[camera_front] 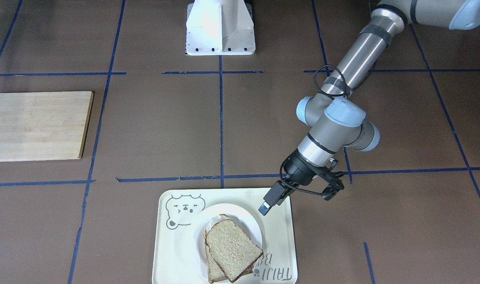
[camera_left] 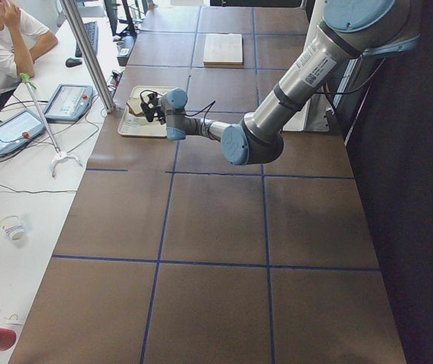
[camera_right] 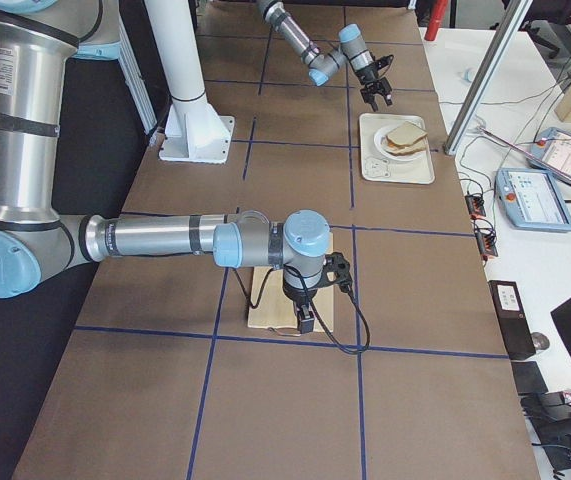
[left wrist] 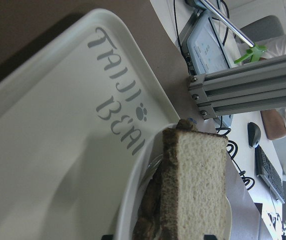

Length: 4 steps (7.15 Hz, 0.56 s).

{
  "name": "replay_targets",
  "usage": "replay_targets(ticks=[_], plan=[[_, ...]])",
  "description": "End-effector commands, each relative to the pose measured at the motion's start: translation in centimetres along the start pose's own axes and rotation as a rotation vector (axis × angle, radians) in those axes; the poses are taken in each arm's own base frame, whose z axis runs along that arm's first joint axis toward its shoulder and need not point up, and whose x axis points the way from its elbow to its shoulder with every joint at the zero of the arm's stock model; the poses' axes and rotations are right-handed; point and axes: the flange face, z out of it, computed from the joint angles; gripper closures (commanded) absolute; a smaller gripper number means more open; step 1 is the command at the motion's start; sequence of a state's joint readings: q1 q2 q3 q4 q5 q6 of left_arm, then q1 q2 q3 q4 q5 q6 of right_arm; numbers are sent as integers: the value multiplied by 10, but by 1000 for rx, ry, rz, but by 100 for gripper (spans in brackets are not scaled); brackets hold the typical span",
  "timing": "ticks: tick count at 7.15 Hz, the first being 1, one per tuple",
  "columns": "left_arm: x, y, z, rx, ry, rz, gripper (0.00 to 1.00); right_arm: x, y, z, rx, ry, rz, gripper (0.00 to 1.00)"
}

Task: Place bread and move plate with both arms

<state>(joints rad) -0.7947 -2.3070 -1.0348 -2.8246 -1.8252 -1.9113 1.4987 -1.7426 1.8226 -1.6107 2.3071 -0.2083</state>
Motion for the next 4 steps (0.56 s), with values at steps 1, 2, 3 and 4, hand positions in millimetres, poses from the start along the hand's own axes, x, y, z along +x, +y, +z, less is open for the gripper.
replay_targets(ticks=[1, 2, 3, 4], plan=[[-25, -18, -109, -47, -112, 232, 0, 0, 0, 0, 0, 0, 0, 0], [-47, -15, -153, -93, -205, 412, 0, 1, 0, 1, -1, 0, 1, 0], [-78, -32, -197, -125, -306, 591, 0, 1, 0, 1, -1, 0, 1, 0], [-122, -66, -250, -159, -416, 733, 0, 1, 0, 1, -3, 1, 2, 0]])
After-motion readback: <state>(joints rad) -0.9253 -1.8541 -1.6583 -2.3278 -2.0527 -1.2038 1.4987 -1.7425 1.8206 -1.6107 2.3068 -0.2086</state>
